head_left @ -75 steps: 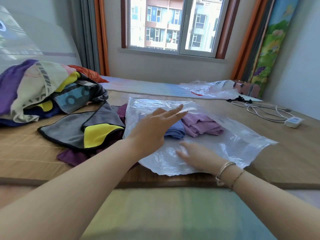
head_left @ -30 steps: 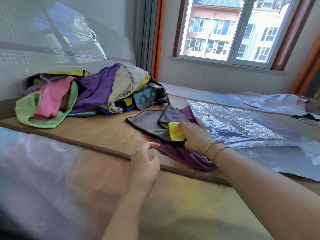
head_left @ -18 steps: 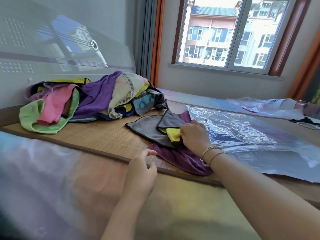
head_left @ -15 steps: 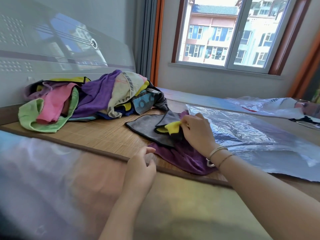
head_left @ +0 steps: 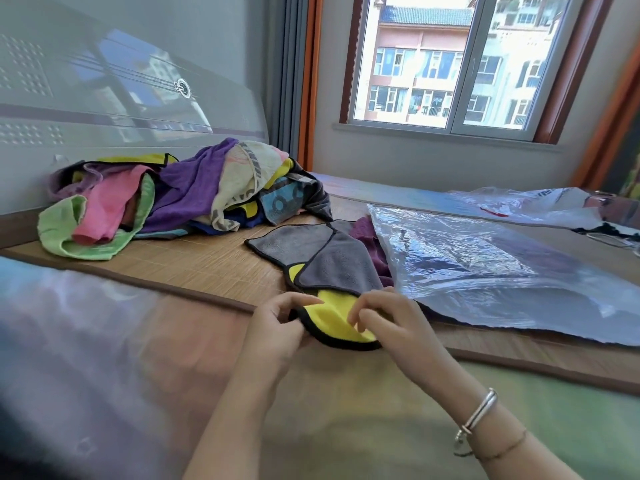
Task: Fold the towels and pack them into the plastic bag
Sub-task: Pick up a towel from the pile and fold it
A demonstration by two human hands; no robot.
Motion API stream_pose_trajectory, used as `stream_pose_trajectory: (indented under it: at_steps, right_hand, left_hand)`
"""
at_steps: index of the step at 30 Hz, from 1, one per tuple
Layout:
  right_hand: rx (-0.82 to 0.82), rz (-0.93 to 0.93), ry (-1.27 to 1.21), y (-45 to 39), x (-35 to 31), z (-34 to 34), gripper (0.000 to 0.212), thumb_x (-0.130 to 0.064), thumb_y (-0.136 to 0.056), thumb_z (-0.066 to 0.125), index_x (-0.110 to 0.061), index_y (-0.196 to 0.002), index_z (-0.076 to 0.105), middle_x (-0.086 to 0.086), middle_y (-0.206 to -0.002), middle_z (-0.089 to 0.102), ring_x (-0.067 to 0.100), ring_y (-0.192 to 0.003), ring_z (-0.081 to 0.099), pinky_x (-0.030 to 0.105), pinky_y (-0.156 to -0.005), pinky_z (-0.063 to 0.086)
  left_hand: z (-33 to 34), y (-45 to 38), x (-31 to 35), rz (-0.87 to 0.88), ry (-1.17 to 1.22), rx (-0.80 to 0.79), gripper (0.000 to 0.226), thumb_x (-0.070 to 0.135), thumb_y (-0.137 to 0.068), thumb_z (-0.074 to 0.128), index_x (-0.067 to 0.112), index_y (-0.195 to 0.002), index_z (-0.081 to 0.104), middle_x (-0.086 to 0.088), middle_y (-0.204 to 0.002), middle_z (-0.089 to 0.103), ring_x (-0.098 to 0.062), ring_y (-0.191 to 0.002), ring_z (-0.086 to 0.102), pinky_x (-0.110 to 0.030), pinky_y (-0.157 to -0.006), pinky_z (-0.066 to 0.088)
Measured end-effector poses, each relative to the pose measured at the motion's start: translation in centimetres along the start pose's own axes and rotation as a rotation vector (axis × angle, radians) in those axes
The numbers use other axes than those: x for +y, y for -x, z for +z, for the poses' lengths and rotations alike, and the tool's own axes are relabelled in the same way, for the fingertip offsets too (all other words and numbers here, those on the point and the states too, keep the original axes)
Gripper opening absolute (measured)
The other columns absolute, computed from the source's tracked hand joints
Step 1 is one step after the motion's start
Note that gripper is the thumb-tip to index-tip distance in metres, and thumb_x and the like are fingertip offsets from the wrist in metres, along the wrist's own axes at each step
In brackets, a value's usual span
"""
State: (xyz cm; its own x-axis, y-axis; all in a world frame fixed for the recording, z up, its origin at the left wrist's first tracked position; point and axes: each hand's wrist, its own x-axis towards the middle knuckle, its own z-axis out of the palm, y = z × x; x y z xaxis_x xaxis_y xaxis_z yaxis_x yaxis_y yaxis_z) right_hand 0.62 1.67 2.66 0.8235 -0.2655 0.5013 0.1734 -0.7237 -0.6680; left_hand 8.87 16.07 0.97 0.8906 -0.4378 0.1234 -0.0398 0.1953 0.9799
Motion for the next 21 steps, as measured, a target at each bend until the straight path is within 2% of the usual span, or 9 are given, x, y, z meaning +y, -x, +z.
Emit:
stream_pose_trajectory:
  at_steps: [3,5,8,10,13,15,16,18,21]
  right_hand:
    - [0.161,-0.028,0.125,-0.3,0.8,0.5,0.018,-0.026,-0.081,0.055,-0.021,-0.069,0.067,-0.009,-0.083,0.058,0.013,-0.093,0.053,0.018,-0.08,0.037]
    - [0.17,-0.039,0.267,-1.1,1.2,0.7,0.014,-0.018,-0.088,0.058,-0.024,-0.084,0.07,-0.009,-0.11,0.059,0.014,-0.114,0.046,0.015,-0.093,0.032]
    - [-0.037,-0.024,0.4,-2.5,1.4,1.3,0.023,-0.031,-0.095,0.051,-0.033,-0.105,0.071,-0.009,-0.151,0.037,0.012,-0.142,0.017,0.033,-0.117,0.014]
    - [-0.159,0.017,0.482,-3.2,1.6,1.9,0.032,-0.038,-0.1,0.04,-0.034,-0.116,0.067,-0.009,-0.158,0.024,0.011,-0.148,0.003,0.036,-0.12,0.0]
    - [-0.22,0.038,0.591,-4.0,2.3,3.0,0.037,-0.032,-0.103,0.032,-0.024,-0.123,0.062,-0.004,-0.155,0.033,0.013,-0.148,0.01,0.038,-0.12,-0.001]
    - [-0.105,-0.007,0.497,-4.3,2.4,3.0,0.03,-0.024,-0.101,0.04,-0.013,-0.12,0.061,0.002,-0.138,0.051,0.017,-0.136,0.036,0.034,-0.117,0.016]
    - [-0.01,-0.038,0.405,-4.4,2.2,2.7,0.025,-0.02,-0.099,0.046,-0.012,-0.117,0.062,0.002,-0.126,0.057,0.016,-0.123,0.047,0.024,-0.109,0.028]
    - [0.135,-0.063,0.222,-4.3,1.4,1.4,0.017,-0.016,-0.092,0.059,-0.017,-0.109,0.061,-0.008,-0.107,0.06,0.004,-0.097,0.053,0.003,-0.084,0.034]
    - [0.193,-0.035,0.033,-3.4,0.4,-0.6,0.029,-0.018,-0.083,0.071,-0.026,-0.105,0.052,-0.017,-0.1,0.056,-0.005,-0.093,0.052,0.005,-0.075,0.036]
  left_hand:
    - [-0.9,0.6,0.0,0.116,-0.355,0.066,0.035,-0.018,-0.072,0.059,0.015,-0.076,0.072,0.008,-0.081,0.067,-0.009,-0.068,0.062,-0.01,-0.056,0.043]
    - [-1.5,1.2,0.5,0.14,-0.431,0.048,0.033,-0.013,-0.068,0.066,0.018,-0.076,0.074,0.016,-0.095,0.064,-0.003,-0.077,0.065,-0.01,-0.064,0.044]
    - [-2.0,2.1,1.4,0.151,-0.399,-0.087,0.032,-0.003,-0.067,0.078,0.023,-0.085,0.074,0.013,-0.1,0.07,-0.005,-0.076,0.07,-0.019,-0.072,0.053]
    - [-2.0,2.4,1.6,0.184,-0.416,-0.137,0.04,-0.003,-0.068,0.079,0.03,-0.09,0.074,0.011,-0.092,0.073,-0.009,-0.079,0.071,-0.024,-0.075,0.055]
    - [-1.9,2.5,1.6,0.205,-0.385,-0.148,0.039,-0.003,-0.072,0.077,0.031,-0.091,0.077,0.008,-0.086,0.074,-0.01,-0.077,0.07,-0.024,-0.074,0.054]
    - [-1.9,2.5,1.7,0.209,-0.337,-0.149,0.033,0.001,-0.073,0.078,0.029,-0.09,0.079,0.005,-0.078,0.071,-0.008,-0.068,0.064,-0.018,-0.068,0.05]
    - [-1.8,2.4,1.7,0.22,-0.325,-0.148,0.029,0.006,-0.073,0.079,0.029,-0.09,0.079,0.002,-0.073,0.068,-0.008,-0.066,0.061,-0.016,-0.065,0.047]
    - [-1.7,2.2,1.7,0.258,-0.339,-0.143,0.019,0.015,-0.075,0.079,0.03,-0.087,0.079,-0.001,-0.071,0.07,-0.009,-0.068,0.064,-0.018,-0.066,0.047]
    - [-1.5,1.7,1.4,0.314,-0.406,-0.086,0.007,0.023,-0.082,0.074,0.021,-0.076,0.078,0.002,-0.068,0.072,-0.009,-0.069,0.066,-0.029,-0.063,0.048]
